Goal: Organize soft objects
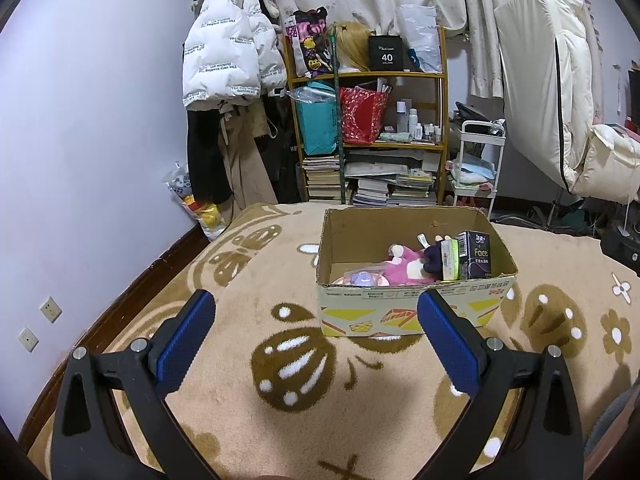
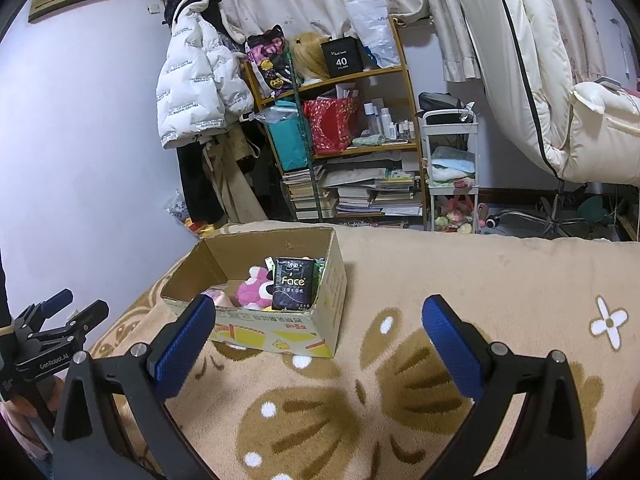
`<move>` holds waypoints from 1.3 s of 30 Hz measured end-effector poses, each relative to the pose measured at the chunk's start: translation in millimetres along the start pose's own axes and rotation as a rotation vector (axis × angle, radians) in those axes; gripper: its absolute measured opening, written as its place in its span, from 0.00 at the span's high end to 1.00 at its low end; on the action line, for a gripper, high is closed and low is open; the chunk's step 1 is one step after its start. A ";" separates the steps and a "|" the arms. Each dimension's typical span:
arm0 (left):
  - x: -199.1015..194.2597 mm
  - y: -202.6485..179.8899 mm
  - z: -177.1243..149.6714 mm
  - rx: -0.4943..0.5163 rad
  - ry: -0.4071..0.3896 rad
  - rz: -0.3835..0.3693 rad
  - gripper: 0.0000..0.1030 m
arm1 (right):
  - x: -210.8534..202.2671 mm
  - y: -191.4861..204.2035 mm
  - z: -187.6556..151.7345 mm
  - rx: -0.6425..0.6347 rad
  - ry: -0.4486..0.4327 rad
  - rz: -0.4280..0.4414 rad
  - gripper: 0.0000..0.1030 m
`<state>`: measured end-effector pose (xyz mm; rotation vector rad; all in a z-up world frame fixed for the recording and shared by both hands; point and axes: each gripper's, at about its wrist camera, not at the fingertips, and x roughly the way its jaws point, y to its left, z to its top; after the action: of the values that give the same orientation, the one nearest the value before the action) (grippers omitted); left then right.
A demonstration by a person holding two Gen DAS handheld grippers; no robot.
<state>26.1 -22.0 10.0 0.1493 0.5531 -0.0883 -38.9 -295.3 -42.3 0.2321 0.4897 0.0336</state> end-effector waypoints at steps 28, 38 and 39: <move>2.2 -4.3 -2.1 0.003 0.007 0.005 0.03 | 0.6 0.0 0.2 0.002 0.000 -0.002 0.00; 2.9 -5.5 -2.3 0.003 0.010 0.005 0.03 | 0.6 -0.9 0.8 0.001 0.001 -0.002 0.00; 2.6 -5.1 -2.3 0.003 0.008 0.004 0.03 | 0.4 -0.5 1.1 0.001 0.001 -0.001 0.00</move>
<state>26.5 -26.7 6.1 0.1535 0.5611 -0.0843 -38.1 -295.9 -41.7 0.2328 0.4909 0.0320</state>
